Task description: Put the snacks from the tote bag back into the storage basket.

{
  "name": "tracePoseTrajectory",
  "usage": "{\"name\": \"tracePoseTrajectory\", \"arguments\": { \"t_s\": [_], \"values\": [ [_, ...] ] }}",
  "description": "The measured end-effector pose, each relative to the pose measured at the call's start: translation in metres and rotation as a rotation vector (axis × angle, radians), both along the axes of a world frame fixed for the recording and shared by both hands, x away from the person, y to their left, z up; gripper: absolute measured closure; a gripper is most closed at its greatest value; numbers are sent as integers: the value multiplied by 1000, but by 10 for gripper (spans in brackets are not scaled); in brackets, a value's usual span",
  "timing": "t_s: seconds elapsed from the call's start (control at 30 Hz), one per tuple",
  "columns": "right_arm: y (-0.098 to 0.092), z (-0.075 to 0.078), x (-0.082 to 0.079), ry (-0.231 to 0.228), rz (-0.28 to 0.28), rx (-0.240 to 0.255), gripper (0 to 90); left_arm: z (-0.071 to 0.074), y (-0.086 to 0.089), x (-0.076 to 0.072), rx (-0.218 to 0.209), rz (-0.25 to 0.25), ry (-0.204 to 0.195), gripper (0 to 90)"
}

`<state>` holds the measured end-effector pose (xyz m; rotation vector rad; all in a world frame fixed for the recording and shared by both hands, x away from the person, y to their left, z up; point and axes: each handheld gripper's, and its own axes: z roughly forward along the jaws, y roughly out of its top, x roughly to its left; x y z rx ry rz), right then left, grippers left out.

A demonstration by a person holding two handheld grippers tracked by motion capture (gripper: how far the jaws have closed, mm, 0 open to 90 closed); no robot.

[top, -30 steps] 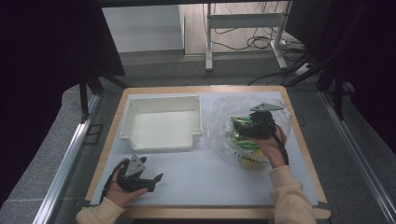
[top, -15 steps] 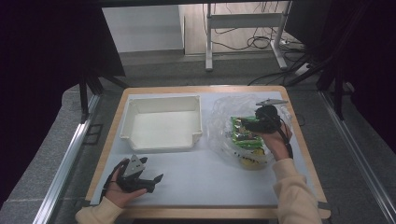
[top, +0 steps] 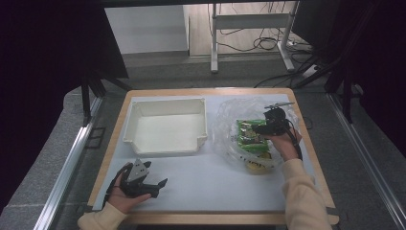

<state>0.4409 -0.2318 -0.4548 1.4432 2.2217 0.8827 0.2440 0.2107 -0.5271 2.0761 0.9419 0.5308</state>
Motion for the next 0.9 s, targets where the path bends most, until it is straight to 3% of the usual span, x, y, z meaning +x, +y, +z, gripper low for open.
{"name": "tracePoseTrajectory", "arguments": {
  "t_s": [0.27,0.57,0.9],
  "values": [
    [-6,-5,7,39,-33,21,359,0,0,0,1,1,1,132],
    [-13,-10,14,56,-77,-8,359,0,0,0,5,3,-1,132],
    [-16,-16,19,107,-76,-14,414,-1,0,1,7,3,1,132]
  ]
}}
